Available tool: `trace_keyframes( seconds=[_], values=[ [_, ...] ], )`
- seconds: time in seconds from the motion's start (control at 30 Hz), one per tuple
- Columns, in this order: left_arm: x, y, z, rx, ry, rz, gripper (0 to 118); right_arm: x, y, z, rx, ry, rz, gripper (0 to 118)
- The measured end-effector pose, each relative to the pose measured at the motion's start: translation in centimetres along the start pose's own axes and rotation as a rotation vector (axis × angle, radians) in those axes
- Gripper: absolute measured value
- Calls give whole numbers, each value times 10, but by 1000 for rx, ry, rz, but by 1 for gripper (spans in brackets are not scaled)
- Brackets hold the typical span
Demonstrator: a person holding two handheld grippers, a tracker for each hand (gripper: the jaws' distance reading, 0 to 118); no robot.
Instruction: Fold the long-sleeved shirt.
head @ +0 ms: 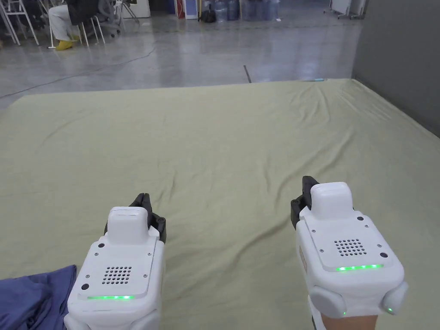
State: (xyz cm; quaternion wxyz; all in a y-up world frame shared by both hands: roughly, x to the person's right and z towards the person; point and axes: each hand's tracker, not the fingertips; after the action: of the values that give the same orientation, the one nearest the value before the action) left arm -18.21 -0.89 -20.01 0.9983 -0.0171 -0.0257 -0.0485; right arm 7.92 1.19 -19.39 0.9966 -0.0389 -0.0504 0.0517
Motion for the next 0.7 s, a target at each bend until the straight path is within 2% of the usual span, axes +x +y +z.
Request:
trace_keyframes(
  seconds=[0.1,0.2,0.23,0.27,0.3,0.33,0.37,0.4,0.57,0.6,0.67,0.7],
  values=[
    [0,-3,-1,-29,11,-38,1,0,-5,2,-3,9,-13,3],
    [-1,-3,0,-37,21,13,2,2,-2,3,-11,3,-19,3],
    [-3,-2,1,-32,25,19,17,4,0,4,-4,2,-24,15],
    [-3,1,2,-35,25,19,52,7,2,6,0,8,-31,31],
    [-3,3,1,-48,24,13,99,9,4,7,10,6,-38,54],
    [-4,5,-2,-79,16,9,118,10,8,7,15,1,-42,93],
    [-6,6,-7,-103,16,15,118,11,10,6,12,-4,-45,115],
    [-7,9,-4,9,14,-8,118,12,12,5,5,-14,-51,118],
    [-5,10,2,-19,10,8,118,14,10,7,74,-16,-74,118],
    [-5,10,2,-16,11,4,118,16,4,1,75,18,-83,118],
    [-2,1,1,29,22,0,118,13,1,1,56,22,-51,118],
    [-2,-1,2,44,15,5,118,9,1,4,41,0,-8,118]
  ],
)
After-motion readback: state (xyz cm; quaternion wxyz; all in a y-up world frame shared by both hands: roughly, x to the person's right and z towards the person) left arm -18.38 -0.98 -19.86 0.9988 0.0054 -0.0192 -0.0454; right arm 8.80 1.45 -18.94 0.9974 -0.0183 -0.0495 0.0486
